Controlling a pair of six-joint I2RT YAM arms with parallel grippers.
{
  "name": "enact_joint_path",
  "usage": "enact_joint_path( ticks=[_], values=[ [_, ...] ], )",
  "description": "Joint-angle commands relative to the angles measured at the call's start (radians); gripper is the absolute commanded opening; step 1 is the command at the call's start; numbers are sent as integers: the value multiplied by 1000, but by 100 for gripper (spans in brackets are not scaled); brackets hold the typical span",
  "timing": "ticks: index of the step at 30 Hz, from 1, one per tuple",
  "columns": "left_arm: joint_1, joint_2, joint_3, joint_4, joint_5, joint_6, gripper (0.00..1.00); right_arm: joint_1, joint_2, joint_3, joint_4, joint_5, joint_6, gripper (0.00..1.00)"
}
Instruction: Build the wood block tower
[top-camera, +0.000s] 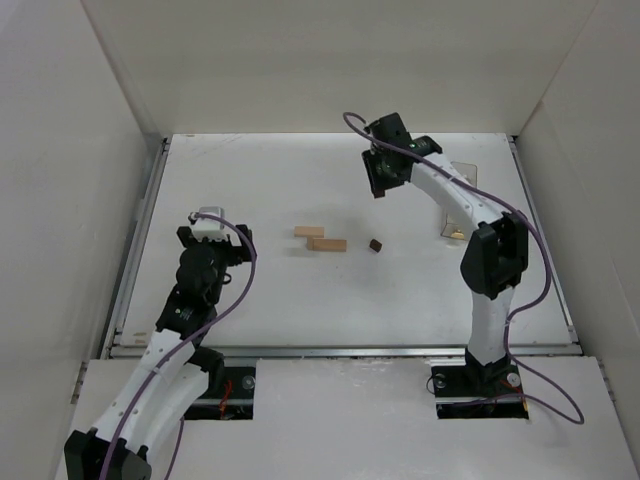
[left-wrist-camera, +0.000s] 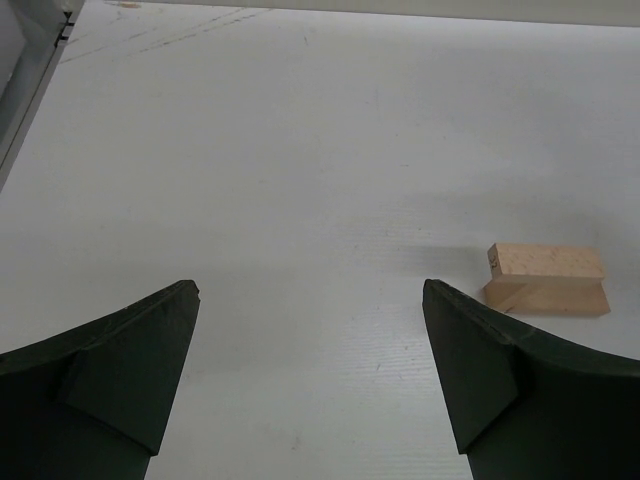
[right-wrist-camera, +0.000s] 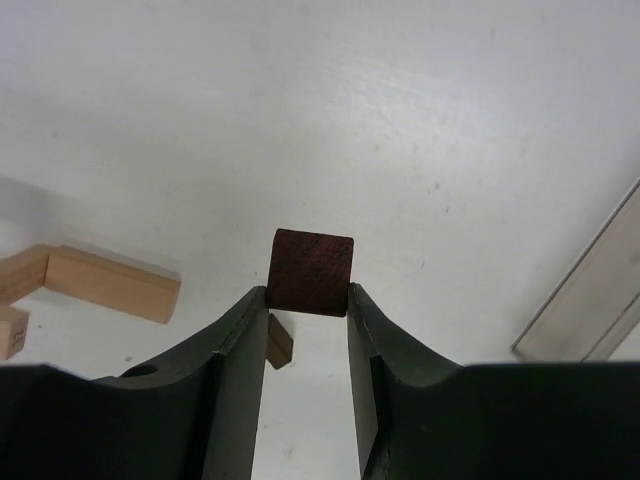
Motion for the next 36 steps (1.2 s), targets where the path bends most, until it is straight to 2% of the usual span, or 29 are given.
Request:
enact_joint_path(
  ticks=[1,2,5,6,10,11,14,19,21,36],
  values=[
    [2,-25,-1,63,-40,-18,93,88,-19,116,-85,-35,-325,0],
    [2,-34,-1,63,-62,-28,93,128,2,166,-123,-35,-418,0],
    [2,-43,8,52,-112,-42,92,176,11,196,-137,-49,-514,0],
    [2,-52,8,52,-141,-51,92,188,11,211,-148,-99,-571,0],
    [2,-87,17,31,-203,-72,92,251,37,274,-169,-155,-686,0],
    [2,-87,17,31,-212,-72,92,261,48,333,-169,-155,-686,0],
    [2,-107,17,31,-237,-81,89,282,100,433,-242,-289,-802,0],
    [2,-138,28,12,-298,-100,88,314,154,536,-243,-351,-815,0],
    [2,-138,28,12,-333,-112,88,329,169,536,-252,-336,-824,0],
    [2,-147,9,12,-315,-123,88,406,201,443,-320,-227,-866,0]
  ],
)
